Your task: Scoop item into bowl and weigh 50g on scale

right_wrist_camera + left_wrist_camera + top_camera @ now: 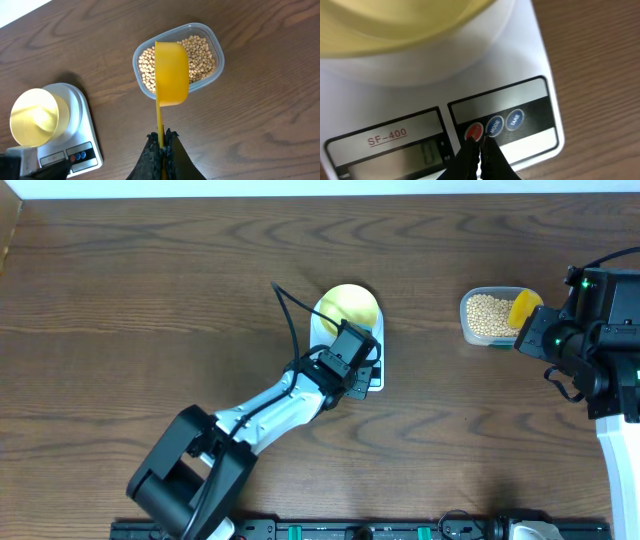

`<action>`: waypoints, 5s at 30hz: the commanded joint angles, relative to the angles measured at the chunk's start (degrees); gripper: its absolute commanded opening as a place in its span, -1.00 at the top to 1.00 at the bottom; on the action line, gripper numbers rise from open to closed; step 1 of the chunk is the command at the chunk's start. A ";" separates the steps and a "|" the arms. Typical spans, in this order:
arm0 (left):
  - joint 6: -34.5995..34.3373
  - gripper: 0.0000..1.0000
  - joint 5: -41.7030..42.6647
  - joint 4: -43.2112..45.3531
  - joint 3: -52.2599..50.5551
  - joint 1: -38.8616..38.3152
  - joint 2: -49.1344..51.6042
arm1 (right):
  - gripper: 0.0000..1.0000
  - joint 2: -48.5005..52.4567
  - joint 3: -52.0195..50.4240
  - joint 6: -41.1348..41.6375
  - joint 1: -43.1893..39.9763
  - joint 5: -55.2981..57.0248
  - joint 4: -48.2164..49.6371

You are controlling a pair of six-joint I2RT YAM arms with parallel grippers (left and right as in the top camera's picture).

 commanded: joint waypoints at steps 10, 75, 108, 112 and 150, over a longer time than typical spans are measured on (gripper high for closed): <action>0.81 0.86 -4.96 1.18 0.94 -0.02 1.81 | 0.98 0.13 0.96 -0.63 -0.13 -0.20 -0.09; 0.76 0.86 -3.41 -1.25 0.79 -0.02 6.88 | 0.98 0.13 0.96 -0.66 -0.13 -0.39 -0.85; 0.76 0.86 -5.84 -4.35 0.79 -0.02 6.99 | 0.98 0.15 0.96 -0.66 -0.13 -0.39 -1.55; 0.76 0.86 -5.84 -4.35 0.79 -0.02 7.10 | 0.98 0.24 0.96 -0.66 -0.13 -0.39 -1.75; 0.74 0.86 -5.99 -3.56 -0.24 -0.02 10.23 | 0.98 0.22 0.96 -0.66 -0.13 -0.39 -2.23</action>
